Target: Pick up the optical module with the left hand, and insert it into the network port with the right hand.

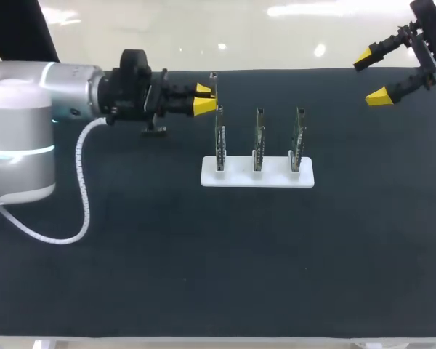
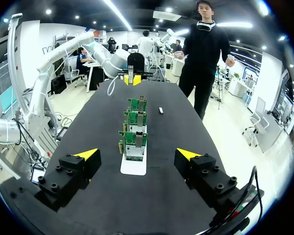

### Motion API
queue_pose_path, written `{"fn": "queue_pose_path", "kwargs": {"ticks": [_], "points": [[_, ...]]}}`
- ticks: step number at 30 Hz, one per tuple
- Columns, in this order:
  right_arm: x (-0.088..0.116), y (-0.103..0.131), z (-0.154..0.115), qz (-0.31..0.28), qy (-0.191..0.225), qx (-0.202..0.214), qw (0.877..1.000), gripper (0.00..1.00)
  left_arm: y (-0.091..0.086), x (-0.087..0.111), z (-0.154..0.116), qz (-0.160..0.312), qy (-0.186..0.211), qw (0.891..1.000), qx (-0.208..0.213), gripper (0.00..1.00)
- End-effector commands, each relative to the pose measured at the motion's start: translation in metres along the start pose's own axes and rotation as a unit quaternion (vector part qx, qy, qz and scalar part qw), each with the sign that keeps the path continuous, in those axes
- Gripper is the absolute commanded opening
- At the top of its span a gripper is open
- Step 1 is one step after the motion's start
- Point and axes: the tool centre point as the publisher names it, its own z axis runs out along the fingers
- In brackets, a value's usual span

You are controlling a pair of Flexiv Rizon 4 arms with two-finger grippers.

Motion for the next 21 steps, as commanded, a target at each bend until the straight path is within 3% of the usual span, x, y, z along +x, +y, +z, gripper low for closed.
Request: {"fn": "queue_pose_path", "kwargs": {"ticks": [1,21], "points": [[0.000,-0.001,0.000,0.000,0.000,0.000,1.000,1.00,0.000,-0.001,0.002,0.000,0.001,1.000,-0.002,0.00],[0.000,-0.001,0.000,0.000,0.000,0.000,1.000,1.00,-0.011,0.000,0.006,-0.001,0.007,1.000,-0.015,0.00]]}}
